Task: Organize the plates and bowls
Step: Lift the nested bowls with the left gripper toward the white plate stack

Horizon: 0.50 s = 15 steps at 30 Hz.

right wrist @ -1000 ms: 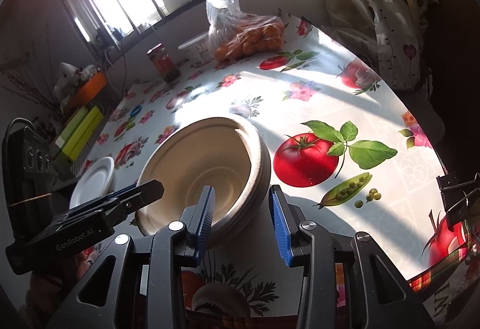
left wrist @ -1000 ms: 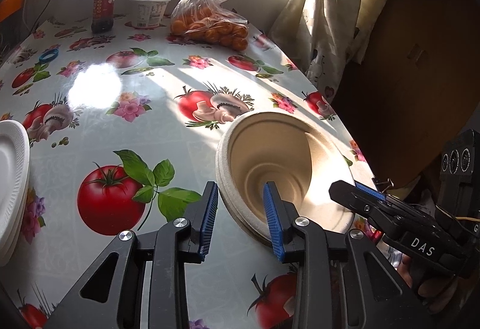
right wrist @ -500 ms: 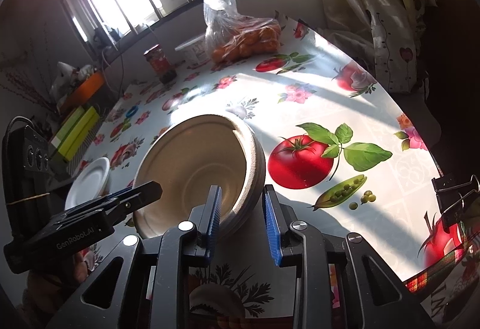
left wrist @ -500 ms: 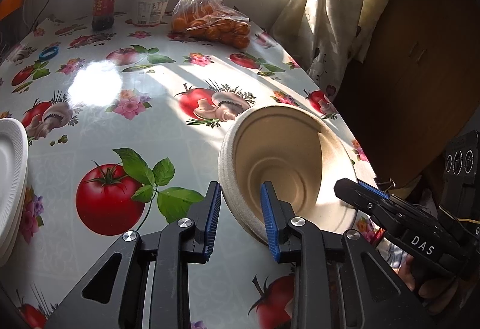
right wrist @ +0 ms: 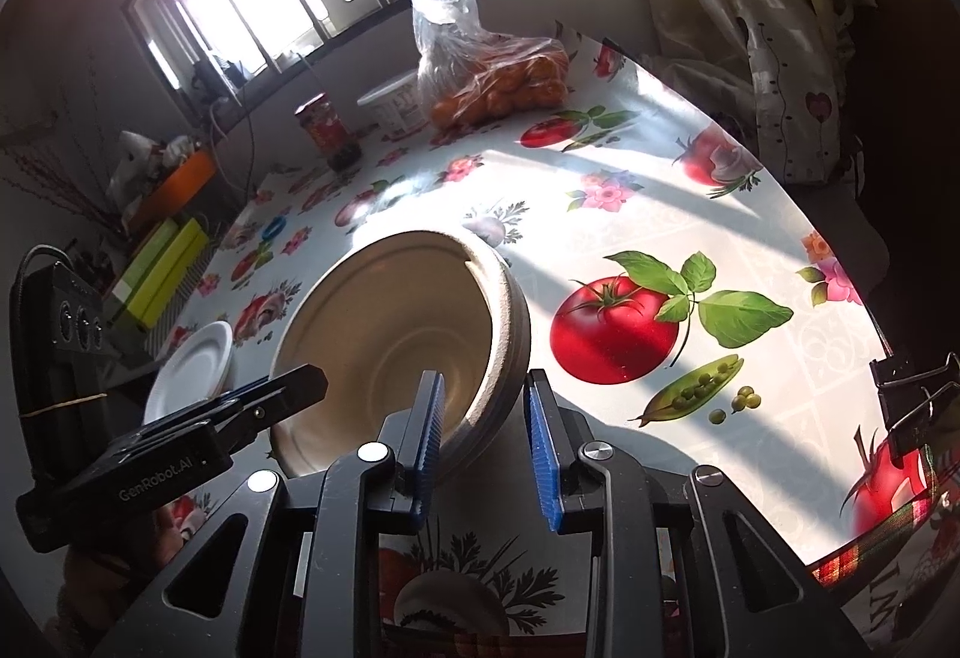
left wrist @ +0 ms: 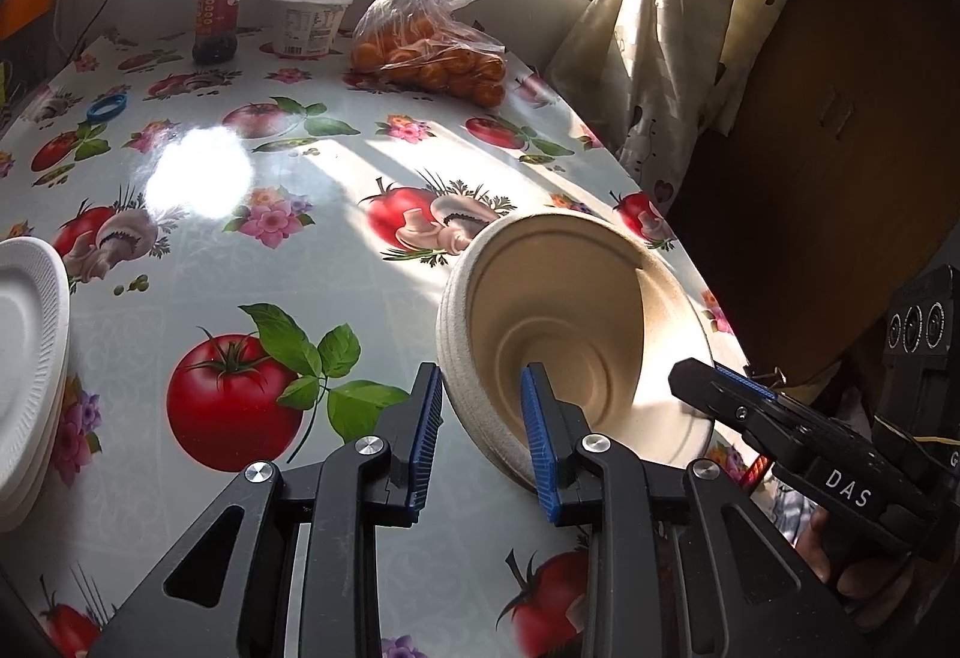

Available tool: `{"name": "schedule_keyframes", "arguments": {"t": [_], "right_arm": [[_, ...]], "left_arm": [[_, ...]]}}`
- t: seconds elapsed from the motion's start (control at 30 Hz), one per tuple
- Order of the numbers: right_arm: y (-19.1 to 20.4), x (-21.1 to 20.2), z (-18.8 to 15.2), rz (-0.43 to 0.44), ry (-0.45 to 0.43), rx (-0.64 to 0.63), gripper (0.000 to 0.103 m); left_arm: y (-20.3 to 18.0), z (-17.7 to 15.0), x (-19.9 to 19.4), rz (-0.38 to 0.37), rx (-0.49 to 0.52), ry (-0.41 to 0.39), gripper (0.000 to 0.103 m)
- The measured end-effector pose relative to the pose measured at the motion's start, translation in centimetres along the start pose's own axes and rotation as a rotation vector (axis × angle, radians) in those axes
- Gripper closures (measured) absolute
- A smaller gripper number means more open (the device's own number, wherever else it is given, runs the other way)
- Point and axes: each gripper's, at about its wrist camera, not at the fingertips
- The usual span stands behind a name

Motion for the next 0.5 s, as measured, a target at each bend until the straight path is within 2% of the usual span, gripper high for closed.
{"name": "schedule_keyframes", "arguments": {"t": [0.5], "right_arm": [[2.6,1.2,1.8,0.062,0.009,-0.039,0.076]], "left_arm": [[2.1,0.9,-2.7,0.048,-0.032,-0.051,0.074]]}}
Point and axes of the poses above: each gripper's, at about its wrist camera, not at the fingertips, and x roughly the way its jaws point, y to its left, z to its top, and after that the axes turned 11 degrees about z, right-handed
